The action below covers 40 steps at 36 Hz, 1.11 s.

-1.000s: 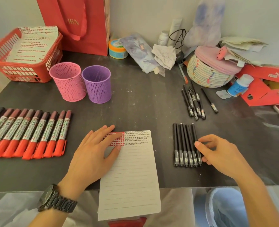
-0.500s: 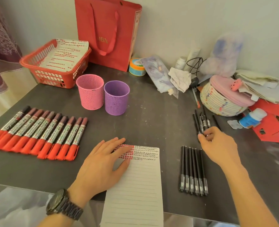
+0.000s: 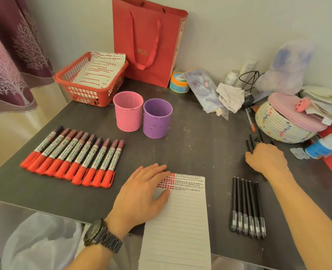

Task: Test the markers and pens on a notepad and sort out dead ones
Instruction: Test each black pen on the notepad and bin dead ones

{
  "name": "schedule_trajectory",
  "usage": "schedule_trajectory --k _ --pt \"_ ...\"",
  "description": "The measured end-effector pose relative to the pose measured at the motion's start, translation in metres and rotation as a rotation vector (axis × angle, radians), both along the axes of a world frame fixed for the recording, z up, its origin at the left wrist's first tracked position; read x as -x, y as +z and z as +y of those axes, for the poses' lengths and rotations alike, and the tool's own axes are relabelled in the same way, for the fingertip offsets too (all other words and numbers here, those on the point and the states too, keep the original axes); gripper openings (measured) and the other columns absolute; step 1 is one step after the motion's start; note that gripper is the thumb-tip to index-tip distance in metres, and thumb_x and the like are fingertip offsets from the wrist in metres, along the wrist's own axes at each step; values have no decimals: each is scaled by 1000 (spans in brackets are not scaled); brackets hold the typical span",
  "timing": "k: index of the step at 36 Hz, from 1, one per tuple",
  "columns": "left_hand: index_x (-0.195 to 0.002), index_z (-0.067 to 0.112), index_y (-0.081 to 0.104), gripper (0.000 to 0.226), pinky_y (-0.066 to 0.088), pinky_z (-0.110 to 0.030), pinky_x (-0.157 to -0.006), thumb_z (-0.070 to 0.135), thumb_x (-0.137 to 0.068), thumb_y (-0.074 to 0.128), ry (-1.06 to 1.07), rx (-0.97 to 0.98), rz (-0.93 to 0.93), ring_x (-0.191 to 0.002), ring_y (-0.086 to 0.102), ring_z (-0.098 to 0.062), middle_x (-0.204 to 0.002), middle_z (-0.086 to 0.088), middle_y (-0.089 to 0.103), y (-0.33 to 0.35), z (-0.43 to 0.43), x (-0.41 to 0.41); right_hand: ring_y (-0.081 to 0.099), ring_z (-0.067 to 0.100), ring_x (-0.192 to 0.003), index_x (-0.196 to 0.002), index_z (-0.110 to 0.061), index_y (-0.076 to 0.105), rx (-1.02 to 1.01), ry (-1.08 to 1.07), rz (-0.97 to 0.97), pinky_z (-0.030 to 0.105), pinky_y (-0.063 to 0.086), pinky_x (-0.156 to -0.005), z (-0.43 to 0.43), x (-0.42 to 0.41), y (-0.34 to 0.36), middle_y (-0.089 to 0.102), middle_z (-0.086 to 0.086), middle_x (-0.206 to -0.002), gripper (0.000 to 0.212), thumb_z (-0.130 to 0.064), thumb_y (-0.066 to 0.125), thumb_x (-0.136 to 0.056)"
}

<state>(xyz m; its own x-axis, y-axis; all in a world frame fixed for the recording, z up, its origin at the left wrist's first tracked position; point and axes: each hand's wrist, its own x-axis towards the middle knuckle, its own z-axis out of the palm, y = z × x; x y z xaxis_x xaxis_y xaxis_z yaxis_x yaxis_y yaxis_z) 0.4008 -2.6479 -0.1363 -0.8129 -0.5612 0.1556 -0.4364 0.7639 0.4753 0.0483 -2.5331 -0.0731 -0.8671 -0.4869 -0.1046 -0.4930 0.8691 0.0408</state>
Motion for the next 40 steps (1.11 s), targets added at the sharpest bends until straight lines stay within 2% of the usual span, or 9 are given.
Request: schedule_trajectory --k 7,10,12,16,20,23,30,34,40 --pt "-144 40 48 52 3 -22 -120 53 -94 44 8 8 8 -146 22 4 -154 25 36 -1 2 -1 55 36 -86 -87 -4 53 64 -39 -53 36 42 -71 -2 -2 -2 64 24 -109 26 -25 48 -101" --pt "-146 41 45 54 0 -21 -120 55 -94 40 1 9 -5 -146 18 6 -155 27 32 0 2 -1 56 39 -93 -105 4 55 317 -62 -133 40 40 -76 1 -2 -3 63 26 -106 32 -25 43 -104" --pt "-147 43 43 54 -3 -20 -120 56 -94 38 1 6 -10 -146 15 8 -156 28 30 1 1 0 53 33 -88 -109 0 53 522 -72 -194 39 36 -72 4 -10 1 61 12 -91 33 -30 40 -105" --pt "-148 42 40 55 -4 -22 -120 54 -95 37 -6 -7 -20 -147 13 6 -157 26 27 4 0 2 54 8 -49 -97 -3 63 921 -33 -432 32 40 -55 11 -43 11 63 -11 -56 37 -30 41 -107" --pt "-149 41 40 54 -2 -23 -122 51 -96 37 -6 -8 -23 -148 13 4 -158 24 27 5 1 1 47 7 -46 -107 -14 58 1273 -89 -743 29 46 -55 29 -93 13 74 1 -84 11 -22 50 -106" --pt "-148 39 43 52 1 -24 -122 48 -96 40 -14 -1 -7 -149 16 1 -158 21 30 7 1 1 50 8 -49 -105 -17 64 1429 -139 -976 22 49 -51 41 -133 13 73 3 -83 10 -12 56 -102" --pt "-129 33 65 34 31 -24 -115 30 -96 61 37 -154 227 -139 36 2 -142 20 52 16 3 -6 67 15 -65 -85 -22 77 1439 -120 -1196 24 58 -60 61 -210 1 77 13 -98 15 -16 64 -85" --pt "-116 31 71 25 42 -20 -98 35 -97 56 35 -199 361 -117 57 -6 -116 24 66 27 24 -13 74 22 -77 -97 -13 70 1449 -164 -1173 24 59 -64 69 -235 -15 77 14 -105 18 -17 65 -79" --pt "-126 45 58 34 45 -14 -76 57 -96 49 -136 -451 231 -98 63 -6 -107 27 67 37 59 -15 75 23 -84 -97 -25 72 1484 -182 -1172 27 58 -69 74 -257 -27 77 11 -106 21 -28 72 -76"
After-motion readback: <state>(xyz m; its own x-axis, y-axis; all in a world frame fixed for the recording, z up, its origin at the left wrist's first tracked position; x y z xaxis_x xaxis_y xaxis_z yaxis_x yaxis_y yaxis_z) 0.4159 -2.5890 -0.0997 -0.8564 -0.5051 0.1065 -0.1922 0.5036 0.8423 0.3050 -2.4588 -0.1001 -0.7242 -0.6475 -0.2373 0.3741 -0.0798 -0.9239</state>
